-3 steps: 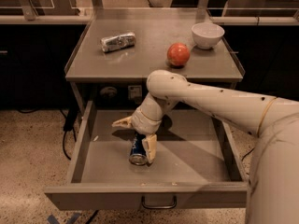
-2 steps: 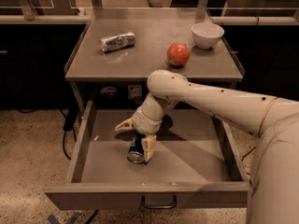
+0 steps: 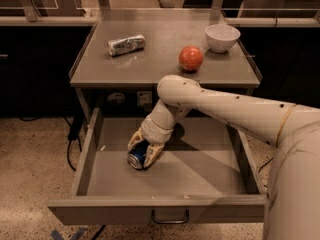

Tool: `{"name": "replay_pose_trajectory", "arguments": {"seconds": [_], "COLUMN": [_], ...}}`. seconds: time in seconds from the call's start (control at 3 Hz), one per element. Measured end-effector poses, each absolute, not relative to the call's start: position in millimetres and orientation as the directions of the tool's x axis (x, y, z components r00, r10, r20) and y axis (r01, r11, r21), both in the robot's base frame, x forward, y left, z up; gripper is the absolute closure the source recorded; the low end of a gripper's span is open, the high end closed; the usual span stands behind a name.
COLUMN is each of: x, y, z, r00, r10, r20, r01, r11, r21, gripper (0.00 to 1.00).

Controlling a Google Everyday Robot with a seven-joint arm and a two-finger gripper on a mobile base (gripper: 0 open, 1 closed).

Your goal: Pick pepsi can from top drawer and place on counter

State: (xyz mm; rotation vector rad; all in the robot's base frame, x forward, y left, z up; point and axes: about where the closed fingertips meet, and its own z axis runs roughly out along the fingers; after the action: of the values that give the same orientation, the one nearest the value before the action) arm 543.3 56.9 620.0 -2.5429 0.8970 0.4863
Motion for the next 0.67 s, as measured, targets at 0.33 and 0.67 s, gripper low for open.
{"name": "replay_pose_trajectory", "arguments": {"seconds": [0.33,0.67], "x": [543.3,543.3], "y": [56.9,56.9], "z": [620.0,620.0], "r00": [0.734,0.734], "r10": [-0.514,-0.514], "r20": [-0.444,-0.444], "r01": [-0.653,-0.653], "r11": [-0.715,-0.715], "r21": [-0.251,-0.251], "gripper": [0.95,1.00]}}
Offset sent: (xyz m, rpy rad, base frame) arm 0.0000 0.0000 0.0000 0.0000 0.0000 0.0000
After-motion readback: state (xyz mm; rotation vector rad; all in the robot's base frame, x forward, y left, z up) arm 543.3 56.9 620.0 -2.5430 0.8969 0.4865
